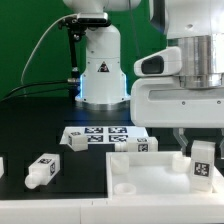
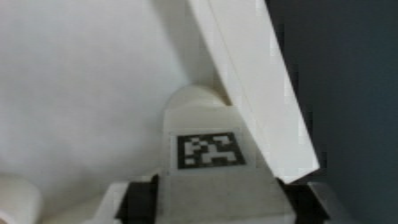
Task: Assemble square table
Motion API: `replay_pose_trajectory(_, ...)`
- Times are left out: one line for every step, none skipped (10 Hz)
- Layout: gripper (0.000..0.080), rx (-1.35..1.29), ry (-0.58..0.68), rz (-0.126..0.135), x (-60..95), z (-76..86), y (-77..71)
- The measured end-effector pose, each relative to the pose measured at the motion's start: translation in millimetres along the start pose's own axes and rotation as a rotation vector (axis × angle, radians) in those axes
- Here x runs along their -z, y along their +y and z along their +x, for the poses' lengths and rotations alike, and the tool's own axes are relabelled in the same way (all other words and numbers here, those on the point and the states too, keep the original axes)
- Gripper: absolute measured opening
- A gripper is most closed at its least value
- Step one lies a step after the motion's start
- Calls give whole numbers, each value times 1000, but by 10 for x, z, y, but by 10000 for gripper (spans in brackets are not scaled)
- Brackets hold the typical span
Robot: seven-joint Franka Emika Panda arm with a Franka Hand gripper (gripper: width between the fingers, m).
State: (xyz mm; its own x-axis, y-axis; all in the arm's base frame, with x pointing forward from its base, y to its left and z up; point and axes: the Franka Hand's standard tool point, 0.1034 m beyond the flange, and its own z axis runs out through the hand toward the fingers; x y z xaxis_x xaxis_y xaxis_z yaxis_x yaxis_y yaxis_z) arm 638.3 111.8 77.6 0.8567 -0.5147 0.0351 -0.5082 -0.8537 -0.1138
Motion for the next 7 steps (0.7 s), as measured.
replay_pose_trajectory(290,-132,2,-2,0,-3,-1)
replay_pose_trajectory(290,-288,4,-5,-1,-13,-5)
replay_pose_trajectory(290,-495,4,-13,-10,-47,-19)
replay_pose_trajectory(289,-643,-1,-17,-15,-67,-43)
replay_pose_trajectory(288,-823,-11,1,-9,-58,-56)
replay_pose_trajectory(289,-957,-18,18,-11,-48,-60)
replay_pose_trajectory(289,-994,-22,23,-15,-47,-59)
